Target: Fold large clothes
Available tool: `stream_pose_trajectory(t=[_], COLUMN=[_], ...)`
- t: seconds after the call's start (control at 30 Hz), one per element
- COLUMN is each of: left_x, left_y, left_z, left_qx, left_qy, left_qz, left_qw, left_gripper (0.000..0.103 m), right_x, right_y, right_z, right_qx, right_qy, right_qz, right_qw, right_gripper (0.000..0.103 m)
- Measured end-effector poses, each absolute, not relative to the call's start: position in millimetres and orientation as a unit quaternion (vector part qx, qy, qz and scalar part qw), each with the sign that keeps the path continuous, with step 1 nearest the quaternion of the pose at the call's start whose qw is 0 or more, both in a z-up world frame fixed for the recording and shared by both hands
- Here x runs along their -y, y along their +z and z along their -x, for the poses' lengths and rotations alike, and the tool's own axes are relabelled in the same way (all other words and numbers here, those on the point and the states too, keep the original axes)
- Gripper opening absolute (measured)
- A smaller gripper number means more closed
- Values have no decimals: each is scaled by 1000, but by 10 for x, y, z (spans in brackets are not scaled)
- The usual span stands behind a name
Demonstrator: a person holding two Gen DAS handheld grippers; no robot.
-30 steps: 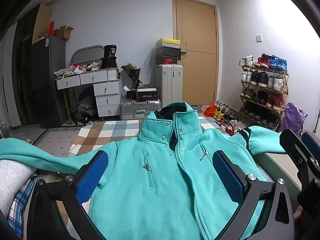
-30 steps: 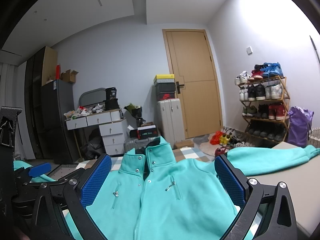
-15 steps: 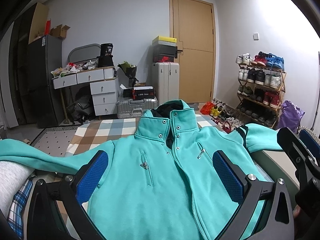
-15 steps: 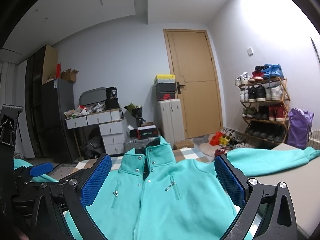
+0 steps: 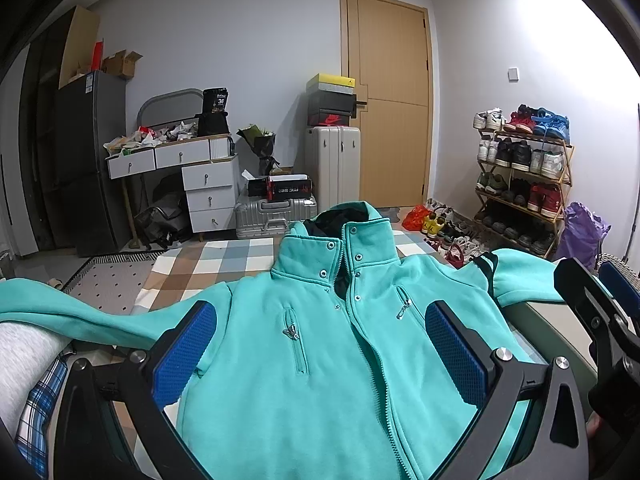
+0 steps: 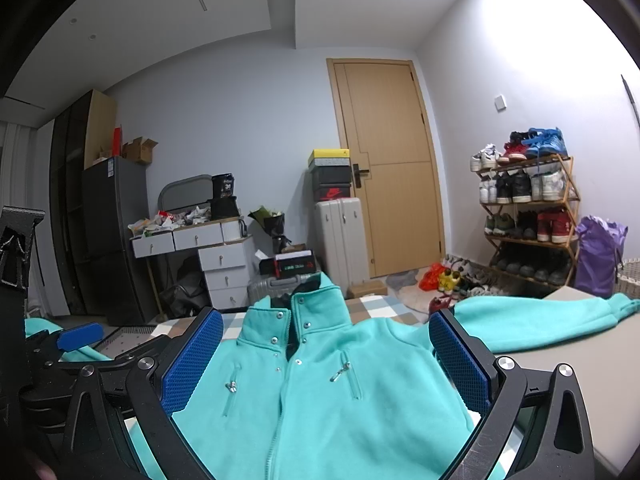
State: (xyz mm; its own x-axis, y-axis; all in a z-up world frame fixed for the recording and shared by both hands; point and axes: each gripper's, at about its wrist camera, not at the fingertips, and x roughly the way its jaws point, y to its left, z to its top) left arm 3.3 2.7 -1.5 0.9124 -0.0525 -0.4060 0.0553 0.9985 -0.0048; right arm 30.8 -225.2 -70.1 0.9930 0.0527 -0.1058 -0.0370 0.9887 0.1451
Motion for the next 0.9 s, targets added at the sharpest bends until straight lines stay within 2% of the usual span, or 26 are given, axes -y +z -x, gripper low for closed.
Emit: stream_pose_trajectory(t=[0.9], left_x=[-37], left_y=[-24], left_z=[-54], left_qx=[-208], left_qy=[-29], left_qz=[-13], left_qw=[978], left_gripper=[102], right_x=[2276], right_y=[-751], right_z=[-353], right_qx=[-70], right_qy=[20], right_qz=[-71], right_qw=[995], right_gripper=[103])
